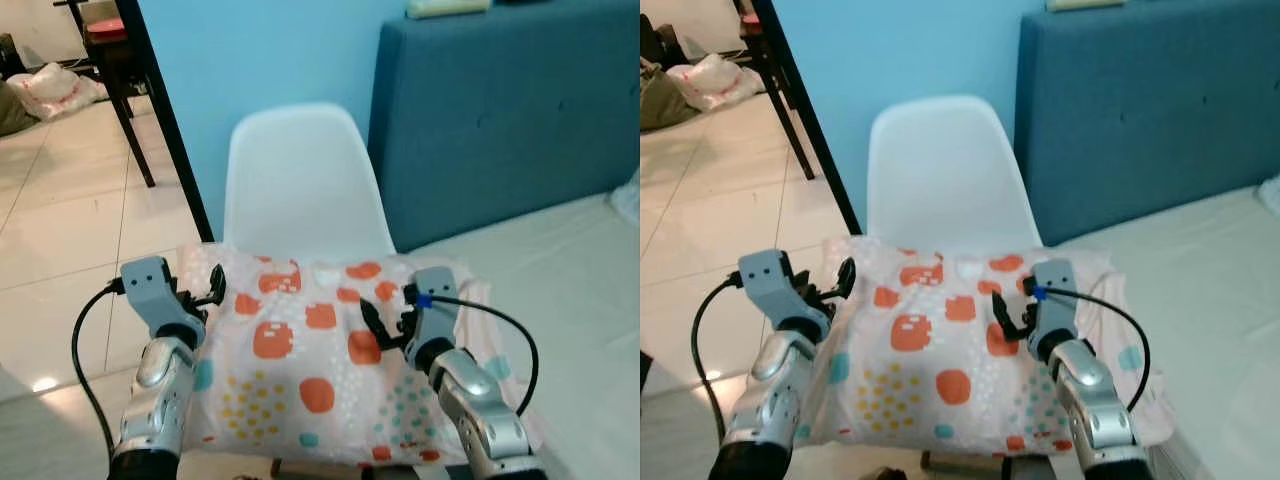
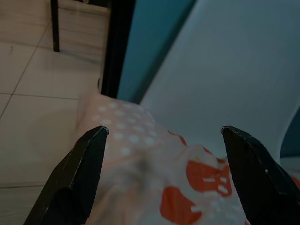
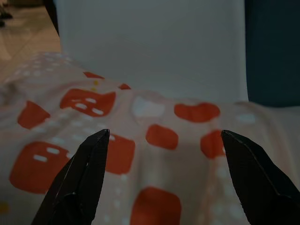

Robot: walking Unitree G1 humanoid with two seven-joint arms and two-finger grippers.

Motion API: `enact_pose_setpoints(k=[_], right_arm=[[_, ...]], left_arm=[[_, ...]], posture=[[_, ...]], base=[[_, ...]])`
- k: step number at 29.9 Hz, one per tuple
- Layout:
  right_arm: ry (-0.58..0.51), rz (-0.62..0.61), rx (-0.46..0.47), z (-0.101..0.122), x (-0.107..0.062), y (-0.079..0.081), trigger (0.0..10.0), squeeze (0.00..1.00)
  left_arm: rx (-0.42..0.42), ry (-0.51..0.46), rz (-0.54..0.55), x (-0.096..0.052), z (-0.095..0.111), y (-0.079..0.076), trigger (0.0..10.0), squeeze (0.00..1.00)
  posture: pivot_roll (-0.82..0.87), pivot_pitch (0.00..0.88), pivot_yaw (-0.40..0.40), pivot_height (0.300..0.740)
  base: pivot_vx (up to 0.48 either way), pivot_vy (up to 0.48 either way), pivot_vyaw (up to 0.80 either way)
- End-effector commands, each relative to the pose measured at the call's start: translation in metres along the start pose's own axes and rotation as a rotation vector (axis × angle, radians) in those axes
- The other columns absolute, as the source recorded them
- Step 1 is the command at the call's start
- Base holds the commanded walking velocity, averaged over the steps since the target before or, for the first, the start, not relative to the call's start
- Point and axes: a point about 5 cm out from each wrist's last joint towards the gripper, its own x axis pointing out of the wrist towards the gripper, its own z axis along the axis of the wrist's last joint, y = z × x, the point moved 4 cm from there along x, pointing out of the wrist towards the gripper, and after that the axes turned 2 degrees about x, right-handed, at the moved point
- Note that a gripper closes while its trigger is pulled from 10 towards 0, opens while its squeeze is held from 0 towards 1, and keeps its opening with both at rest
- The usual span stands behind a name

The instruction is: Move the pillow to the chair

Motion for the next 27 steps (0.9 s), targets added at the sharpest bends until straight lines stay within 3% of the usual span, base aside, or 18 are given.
enact_pose_setpoints(k=[1, 11, 27], right_arm=[[0.029, 0.005, -0.008, -0.008, 0.001, 0.001, 10.0, 0.0], [0.037, -0.046, -0.027, -0.009, 0.01, -0.017, 10.0, 0.0], [0.037, -0.079, -0.024, -0.009, 0.027, -0.02, 10.0, 0.0]], left_arm=[[0.005, 0.03, 0.049, -0.007, -0.012, 0.012, 10.0, 0.0], [0.016, 0.102, 0.073, -0.012, -0.036, 0.017, 10.0, 0.0], [0.032, 0.096, -0.016, 0.005, -0.04, -0.011, 10.0, 0.0]], posture=[[-0.1, 0.06, -0.004, 0.71], [-0.09, 0.012, -0.025, 0.74], [-0.11, 0.0, -0.078, 0.74]], base=[[0.0, 0.0, 0.0], [0.0, 0.0, 0.0], [0.0, 0.0, 0.0]])
